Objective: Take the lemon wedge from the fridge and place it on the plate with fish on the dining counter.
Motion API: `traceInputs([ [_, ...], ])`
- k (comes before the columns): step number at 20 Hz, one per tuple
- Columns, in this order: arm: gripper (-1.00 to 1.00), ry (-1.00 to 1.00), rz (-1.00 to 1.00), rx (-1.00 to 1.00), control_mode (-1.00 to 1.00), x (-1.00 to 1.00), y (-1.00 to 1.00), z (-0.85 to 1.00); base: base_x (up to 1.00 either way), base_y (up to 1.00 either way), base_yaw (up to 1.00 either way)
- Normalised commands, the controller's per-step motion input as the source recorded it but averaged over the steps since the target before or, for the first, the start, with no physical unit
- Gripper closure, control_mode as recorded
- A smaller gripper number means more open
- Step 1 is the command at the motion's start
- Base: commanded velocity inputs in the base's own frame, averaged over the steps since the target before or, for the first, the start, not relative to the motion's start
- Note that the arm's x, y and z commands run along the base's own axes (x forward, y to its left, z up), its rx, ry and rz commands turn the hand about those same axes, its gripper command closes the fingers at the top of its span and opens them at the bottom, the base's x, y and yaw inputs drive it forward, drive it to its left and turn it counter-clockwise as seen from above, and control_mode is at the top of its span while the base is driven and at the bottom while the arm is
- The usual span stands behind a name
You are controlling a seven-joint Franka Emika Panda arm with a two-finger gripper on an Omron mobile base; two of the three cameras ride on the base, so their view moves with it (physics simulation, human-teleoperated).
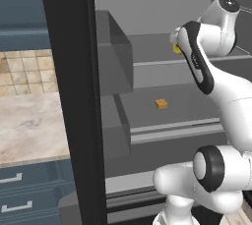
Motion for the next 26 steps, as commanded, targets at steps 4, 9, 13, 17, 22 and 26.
traceInputs([
  [4, -1.0, 0.05, 0.03, 0.0, -1.0, 0.15, 0.0, -0.21, 0.0, 0.0, 0.0],
  [9, -1.0, 0.02, 0.03, 0.0, -1.0, 0.31, 0.0, -0.21, 0.0, 0.0, 0.0],
  [13, -1.0, 0.0, 0.0, 0.0, -1.0, 0.56, 0.02, -0.08, 0.0, 0.0, 0.0],
  [17, -1.0, 0.04, 0.0, 0.0, -1.0, 0.47, 0.01, -0.07, 0.0, 0.0, 0.0],
  [22, -1.0, 0.07, 0.01, 0.0, -1.0, 0.13, 0.03, -0.22, 0.0, 0.0, 0.0],
  [26, 1.0, 0.07, 0.01, 0.0, -1.0, 0.0, 0.08, -0.44, 0.0, 0.0, 0.0],
])
